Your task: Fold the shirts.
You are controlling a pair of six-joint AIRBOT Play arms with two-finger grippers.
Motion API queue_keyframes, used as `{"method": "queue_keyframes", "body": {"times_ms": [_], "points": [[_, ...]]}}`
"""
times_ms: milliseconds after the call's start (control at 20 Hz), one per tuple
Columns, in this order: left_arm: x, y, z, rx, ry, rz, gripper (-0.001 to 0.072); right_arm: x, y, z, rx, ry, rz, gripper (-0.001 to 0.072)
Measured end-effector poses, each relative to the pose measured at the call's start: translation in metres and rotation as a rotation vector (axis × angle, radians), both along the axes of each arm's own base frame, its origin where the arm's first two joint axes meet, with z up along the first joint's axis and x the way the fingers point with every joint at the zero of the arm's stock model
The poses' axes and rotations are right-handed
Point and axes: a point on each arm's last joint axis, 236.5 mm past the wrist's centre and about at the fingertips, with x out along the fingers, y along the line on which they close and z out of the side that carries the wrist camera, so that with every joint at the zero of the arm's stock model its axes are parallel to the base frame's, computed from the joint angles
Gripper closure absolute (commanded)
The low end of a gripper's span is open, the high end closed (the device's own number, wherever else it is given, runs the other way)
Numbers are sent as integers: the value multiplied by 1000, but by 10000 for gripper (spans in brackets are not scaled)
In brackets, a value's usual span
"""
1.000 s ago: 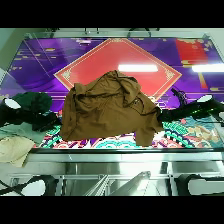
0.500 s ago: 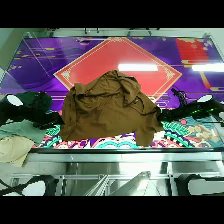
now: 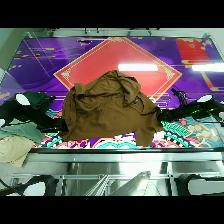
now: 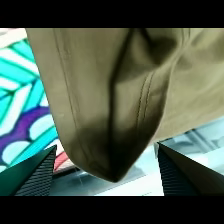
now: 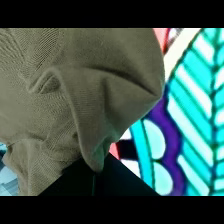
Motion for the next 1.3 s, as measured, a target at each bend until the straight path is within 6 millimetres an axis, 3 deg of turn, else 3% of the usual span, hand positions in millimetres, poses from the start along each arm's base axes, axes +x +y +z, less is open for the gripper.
{"method": "queue_keyframes", "body": {"times_ms": [200,250,300,350,500,600,700,800,850,950,1050,1100,1200,1300], "points": [[-6,-12,-6,4,27,-61,37,0,0,0,0,0,-1,684],[-11,-17,-9,-1,52,-80,257,0,0,0,0,2,-3,684],[-15,-21,-14,-1,77,-96,664,0,0,0,0,2,-3,684],[-17,-23,-19,-1,98,-110,704,0,0,0,1,5,-5,684],[-15,-31,-23,-9,142,-132,704,-5,2,3,14,20,9,685],[9,-28,-17,18,64,-135,702,-12,-2,9,12,37,21,685],[25,-21,15,34,1,-140,682,-8,-12,36,31,12,-18,686],[44,-23,66,6,-113,-126,681,3,-24,85,78,-67,-75,685],[51,-22,97,-11,-178,-116,680,10,-28,119,117,-137,-108,685],[65,-39,179,-134,-390,-94,680,20,-23,216,265,-344,-159,685],[68,-55,280,-274,-662,-99,679,13,-10,335,428,-653,-156,685],[63,-59,335,-327,-820,-104,679,-1,-3,398,498,-829,-144,685],[39,-55,433,-346,-1117,-106,678,-38,6,501,562,-1163,-145,684],[14,-41,502,-251,-1360,-70,678,-76,10,582,521,-1476,-201,684]]}}
